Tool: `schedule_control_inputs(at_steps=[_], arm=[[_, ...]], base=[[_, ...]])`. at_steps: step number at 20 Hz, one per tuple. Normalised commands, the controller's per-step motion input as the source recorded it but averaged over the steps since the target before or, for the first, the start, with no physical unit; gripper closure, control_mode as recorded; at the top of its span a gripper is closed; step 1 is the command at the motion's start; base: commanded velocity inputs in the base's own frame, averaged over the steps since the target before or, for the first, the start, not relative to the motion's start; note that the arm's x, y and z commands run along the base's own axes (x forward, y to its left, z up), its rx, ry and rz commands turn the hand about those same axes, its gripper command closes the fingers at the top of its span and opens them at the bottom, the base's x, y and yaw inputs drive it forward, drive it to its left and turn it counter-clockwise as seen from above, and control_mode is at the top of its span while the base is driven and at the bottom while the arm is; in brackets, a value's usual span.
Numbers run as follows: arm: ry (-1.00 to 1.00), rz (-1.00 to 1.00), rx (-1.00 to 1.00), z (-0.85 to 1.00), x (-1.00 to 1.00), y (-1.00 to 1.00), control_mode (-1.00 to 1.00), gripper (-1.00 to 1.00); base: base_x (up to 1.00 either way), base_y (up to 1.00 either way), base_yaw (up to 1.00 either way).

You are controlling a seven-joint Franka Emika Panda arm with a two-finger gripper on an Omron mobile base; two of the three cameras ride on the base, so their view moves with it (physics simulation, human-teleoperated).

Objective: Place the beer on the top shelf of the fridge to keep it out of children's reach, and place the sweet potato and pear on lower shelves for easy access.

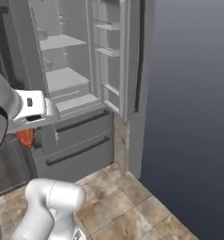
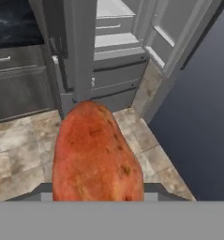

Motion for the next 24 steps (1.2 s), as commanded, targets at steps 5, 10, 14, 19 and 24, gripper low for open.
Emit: schedule_control_inputs(at_steps=[5, 10, 14, 19, 24], arm=[[0.0, 0.0, 0.0, 0.0, 0.0, 0.0, 1.0, 1.0], [0.0, 0.0, 0.0, 0.0, 0.0, 0.0, 1.0, 1.0], [0.0, 0.0, 0.0, 0.0, 0.0, 0.0, 1.0, 1.0], [0.0, 0.0, 0.0, 0.0, 0.0, 0.0, 1.0, 1.0], [0.0, 0.0, 0.0, 0.0, 0.0, 0.0, 1.0, 1.0]], base=[[0.86, -0.31, -0.14], [0.7, -0.29, 0.24], [0.62, -0.17, 0.56], [0.69, -0.03, 0.61], [0.71, -0.19, 0.58]])
